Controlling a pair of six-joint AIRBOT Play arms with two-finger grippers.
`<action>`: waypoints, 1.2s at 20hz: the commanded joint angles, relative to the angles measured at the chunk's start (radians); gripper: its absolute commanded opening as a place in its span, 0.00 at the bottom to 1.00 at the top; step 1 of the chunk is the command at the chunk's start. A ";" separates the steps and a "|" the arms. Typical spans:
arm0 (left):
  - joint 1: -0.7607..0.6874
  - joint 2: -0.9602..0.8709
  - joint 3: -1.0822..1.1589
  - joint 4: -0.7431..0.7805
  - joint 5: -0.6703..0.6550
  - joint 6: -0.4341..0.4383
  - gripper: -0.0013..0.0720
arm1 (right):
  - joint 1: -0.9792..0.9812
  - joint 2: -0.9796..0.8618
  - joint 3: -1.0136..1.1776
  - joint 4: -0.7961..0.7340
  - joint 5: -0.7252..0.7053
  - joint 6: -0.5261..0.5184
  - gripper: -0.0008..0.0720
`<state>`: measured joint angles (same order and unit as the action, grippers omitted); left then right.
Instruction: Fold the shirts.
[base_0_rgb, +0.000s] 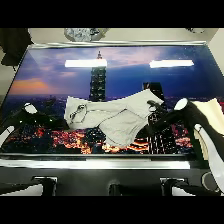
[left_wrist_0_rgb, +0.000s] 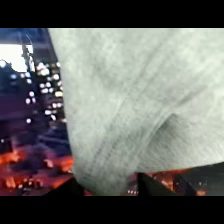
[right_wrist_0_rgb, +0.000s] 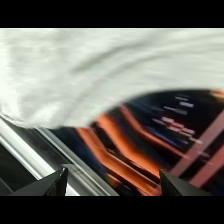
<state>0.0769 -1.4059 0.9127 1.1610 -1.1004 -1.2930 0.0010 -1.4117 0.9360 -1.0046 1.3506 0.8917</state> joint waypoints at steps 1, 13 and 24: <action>-0.008 -0.012 -0.004 0.017 0.054 -0.016 0.23 | 0.069 0.000 -0.107 0.132 -0.121 0.007 0.99; -0.008 0.210 0.073 -0.084 0.001 0.215 0.05 | 0.243 0.007 -0.063 0.277 -0.373 0.033 0.07; 0.190 0.632 0.732 -0.116 0.280 -0.256 0.05 | -0.067 0.630 0.758 -0.180 -0.477 -0.012 0.07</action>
<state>0.2138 -0.8478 1.5429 1.0443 -0.8120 -1.3579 -0.0280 -0.9157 1.5417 -1.0866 0.9352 0.8814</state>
